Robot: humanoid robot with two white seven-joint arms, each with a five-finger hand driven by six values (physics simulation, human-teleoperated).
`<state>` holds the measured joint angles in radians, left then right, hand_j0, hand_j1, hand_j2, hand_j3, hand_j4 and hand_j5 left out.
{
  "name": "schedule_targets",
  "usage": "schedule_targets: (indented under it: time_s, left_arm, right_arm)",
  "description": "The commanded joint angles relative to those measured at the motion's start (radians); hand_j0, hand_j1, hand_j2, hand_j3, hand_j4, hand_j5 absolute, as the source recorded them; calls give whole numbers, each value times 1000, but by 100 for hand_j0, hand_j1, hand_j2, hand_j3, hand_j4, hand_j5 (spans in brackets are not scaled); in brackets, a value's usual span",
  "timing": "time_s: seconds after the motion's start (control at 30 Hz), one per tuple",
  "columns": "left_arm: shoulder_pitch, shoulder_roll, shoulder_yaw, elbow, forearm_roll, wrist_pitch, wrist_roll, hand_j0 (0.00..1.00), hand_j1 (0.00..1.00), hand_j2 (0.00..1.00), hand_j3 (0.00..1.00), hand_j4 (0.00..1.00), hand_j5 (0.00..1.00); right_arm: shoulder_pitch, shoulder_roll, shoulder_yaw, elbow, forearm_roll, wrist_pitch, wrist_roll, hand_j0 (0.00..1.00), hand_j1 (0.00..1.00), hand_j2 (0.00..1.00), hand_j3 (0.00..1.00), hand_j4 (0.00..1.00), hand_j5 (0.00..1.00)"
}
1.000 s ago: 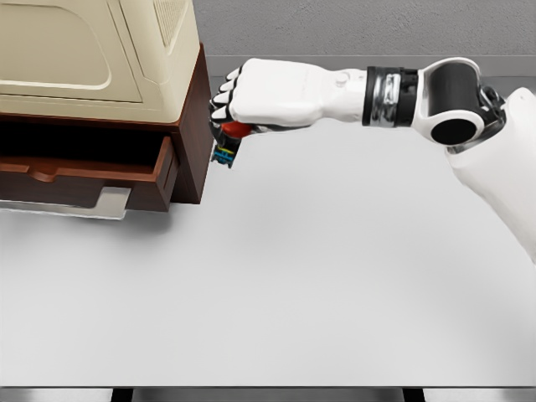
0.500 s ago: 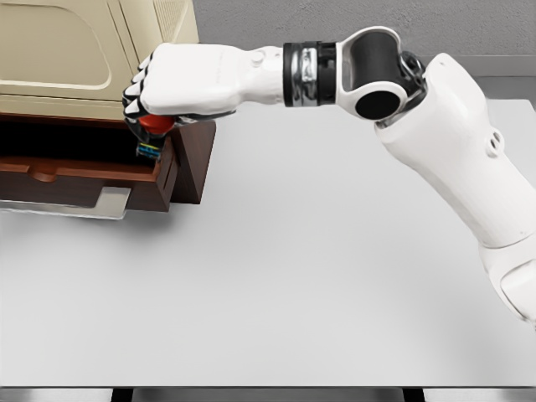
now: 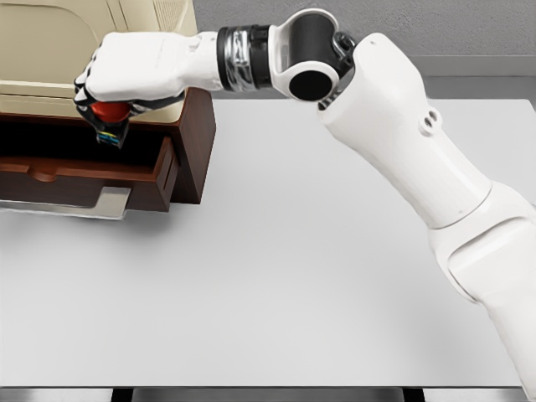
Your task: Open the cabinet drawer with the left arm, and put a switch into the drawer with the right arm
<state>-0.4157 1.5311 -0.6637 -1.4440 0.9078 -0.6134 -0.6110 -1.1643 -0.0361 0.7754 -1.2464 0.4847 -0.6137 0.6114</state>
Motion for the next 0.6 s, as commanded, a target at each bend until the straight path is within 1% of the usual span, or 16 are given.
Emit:
schedule_targets:
  time_s: [0.0,0.17,0.4,0.57]
  left_arm:
    - [0,1,0,0,8,3,0,91,91,91,91,91,91]
    - [0,3,0,0,8,3,0,91,91,91,91,91,91]
    - [0,3,0,0,8,3,0,92,92,92,92,92,92]
    - [0,3,0,2,8,3,0,92,92,92,92,92,92]
  right_arm:
    - [0,10,7,28,2,3,0,43,43,43,43,43,43]
    - [-2,36,15,55,29,3,0,44,44,44,44,44,44]
    - [-18,36,16,104,45,3,0,44,44,44,44,44,44]
    - [-32,36,42,121,46,3,0,44,44,44,44,44,44]
